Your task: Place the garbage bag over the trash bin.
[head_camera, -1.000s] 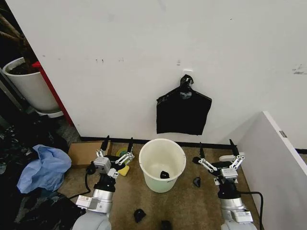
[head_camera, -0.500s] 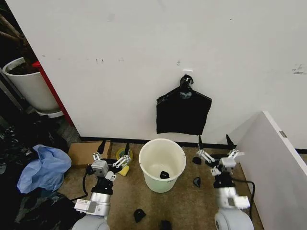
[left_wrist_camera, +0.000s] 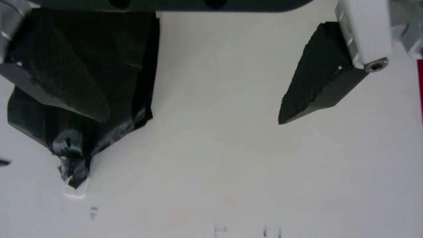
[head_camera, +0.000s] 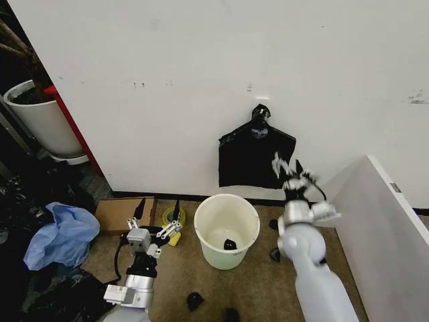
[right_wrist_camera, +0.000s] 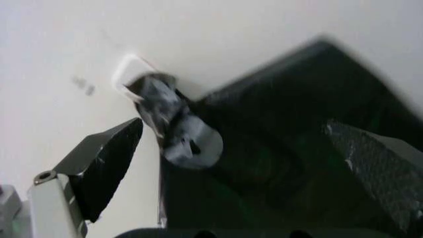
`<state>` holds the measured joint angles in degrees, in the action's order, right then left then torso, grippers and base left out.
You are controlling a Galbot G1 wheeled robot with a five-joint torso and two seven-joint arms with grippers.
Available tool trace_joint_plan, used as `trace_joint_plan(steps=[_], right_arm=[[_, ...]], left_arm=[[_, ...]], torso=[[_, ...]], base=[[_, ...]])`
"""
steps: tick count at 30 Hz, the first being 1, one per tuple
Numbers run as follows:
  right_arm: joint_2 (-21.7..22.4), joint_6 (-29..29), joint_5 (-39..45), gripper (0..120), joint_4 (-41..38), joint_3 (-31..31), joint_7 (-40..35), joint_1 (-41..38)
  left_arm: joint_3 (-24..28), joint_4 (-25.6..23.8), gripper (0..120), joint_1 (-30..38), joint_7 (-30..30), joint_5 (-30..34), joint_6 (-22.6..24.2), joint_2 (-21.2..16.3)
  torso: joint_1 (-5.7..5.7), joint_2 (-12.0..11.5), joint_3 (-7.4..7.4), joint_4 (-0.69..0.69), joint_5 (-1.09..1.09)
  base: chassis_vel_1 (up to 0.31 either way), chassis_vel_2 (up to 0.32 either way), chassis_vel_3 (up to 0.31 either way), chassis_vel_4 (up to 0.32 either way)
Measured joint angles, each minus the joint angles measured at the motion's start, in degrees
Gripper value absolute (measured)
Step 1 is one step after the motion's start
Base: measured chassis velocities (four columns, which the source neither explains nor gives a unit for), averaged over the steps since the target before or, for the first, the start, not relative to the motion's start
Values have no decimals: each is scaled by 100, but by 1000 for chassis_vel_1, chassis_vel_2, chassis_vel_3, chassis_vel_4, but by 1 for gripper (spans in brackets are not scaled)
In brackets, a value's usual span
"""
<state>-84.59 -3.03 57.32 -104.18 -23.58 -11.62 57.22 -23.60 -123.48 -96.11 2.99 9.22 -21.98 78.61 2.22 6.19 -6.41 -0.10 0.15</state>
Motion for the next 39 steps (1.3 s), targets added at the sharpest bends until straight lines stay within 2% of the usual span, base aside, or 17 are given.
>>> trace_joint_plan(steps=[4, 8, 19, 24, 26, 30, 34, 39], right_arm=[[-28, 455, 577, 100, 277, 18, -81, -296], [-81, 597, 712, 100, 580, 91, -154, -580], [-344, 528, 925, 100, 818, 135, 3, -998], [-382, 401, 916, 81, 903, 133, 215, -1042], [-384, 393, 916, 79, 902, 134, 254, -1038], [-404, 331, 863, 58, 967, 144, 411, -1048], [-414, 286, 780, 48, 1060, 151, 477, -1091], [-424, 221, 591, 26, 1198, 160, 585, -1116]], left_arm=[[-6, -60, 100, -37, 16, -57, -1, 47], [15, -60, 100, -70, 27, -119, -8, 92], [32, -2, 100, -87, 62, -185, -28, 159], [35, 51, 100, -100, 76, -213, -45, 173], [38, 68, 100, -95, 78, -218, -46, 175], [68, 121, 100, -73, 82, -244, -48, 197], [76, 162, 100, -70, 84, -255, -60, 201], [69, 208, 100, -61, 109, -256, -67, 179]], torso=[[0, 0, 0, -1, 0], [0, 0, 0, -1, 0], [0, 0, 1, -1, 0], [0, 0, 1, -1, 0], [0, 0, 1, -1, 0], [0, 0, 1, -1, 0], [0, 0, 1, -1, 1], [0, 0, 1, -1, 0]], base=[[0, 0, 0, 0], [0, 0, 0, 0], [0, 0, 0, 0], [0, 0, 0, 0], [0, 0, 0, 0], [0, 0, 0, 0], [0, 0, 0, 0], [0, 0, 0, 0]])
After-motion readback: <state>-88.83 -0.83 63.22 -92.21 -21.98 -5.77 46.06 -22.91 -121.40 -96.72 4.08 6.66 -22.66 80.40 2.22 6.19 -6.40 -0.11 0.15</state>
